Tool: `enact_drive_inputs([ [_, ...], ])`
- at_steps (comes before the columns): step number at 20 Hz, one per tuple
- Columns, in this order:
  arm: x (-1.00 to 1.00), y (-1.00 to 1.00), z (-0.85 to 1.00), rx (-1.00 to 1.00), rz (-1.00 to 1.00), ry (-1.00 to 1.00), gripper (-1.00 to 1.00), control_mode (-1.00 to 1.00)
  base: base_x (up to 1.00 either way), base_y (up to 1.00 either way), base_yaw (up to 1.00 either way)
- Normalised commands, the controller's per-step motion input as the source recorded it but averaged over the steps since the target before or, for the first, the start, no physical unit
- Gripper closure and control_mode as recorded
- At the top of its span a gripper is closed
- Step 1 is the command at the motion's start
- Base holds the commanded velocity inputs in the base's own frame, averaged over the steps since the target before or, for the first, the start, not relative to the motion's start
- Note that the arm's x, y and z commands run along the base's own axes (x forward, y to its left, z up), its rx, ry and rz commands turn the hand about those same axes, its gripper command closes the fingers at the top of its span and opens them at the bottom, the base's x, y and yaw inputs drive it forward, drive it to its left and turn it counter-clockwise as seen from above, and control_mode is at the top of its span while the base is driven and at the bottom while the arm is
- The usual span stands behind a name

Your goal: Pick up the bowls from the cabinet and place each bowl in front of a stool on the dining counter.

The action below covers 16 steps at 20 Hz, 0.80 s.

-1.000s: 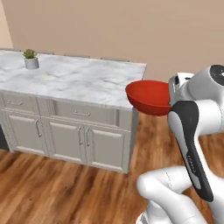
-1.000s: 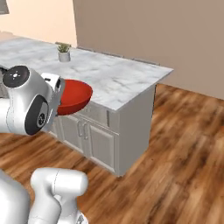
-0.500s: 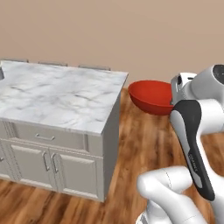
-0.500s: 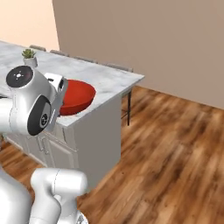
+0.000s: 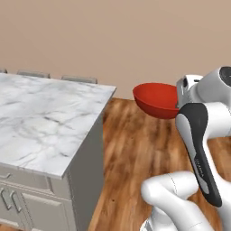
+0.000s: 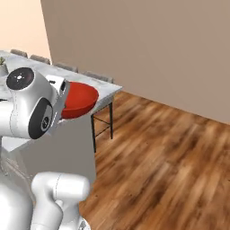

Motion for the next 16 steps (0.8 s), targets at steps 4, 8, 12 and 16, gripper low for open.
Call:
enact_drive_inputs([
  [4,0.0,0.0,0.0,0.0,0.0,0.0,1.0,1.0,0.89,-1.0,0.18],
  [8,0.0,0.0,0.0,0.0,0.0,0.0,1.0,1.0,0.87,-1.0,0.3],
  [12,0.0,0.0,0.0,0.0,0.0,0.0,1.0,1.0,0.8,-0.99,0.45],
  [16,0.0,0.0,0.0,0.0,0.0,0.0,1.0,1.0,0.7,-0.95,0.52],
])
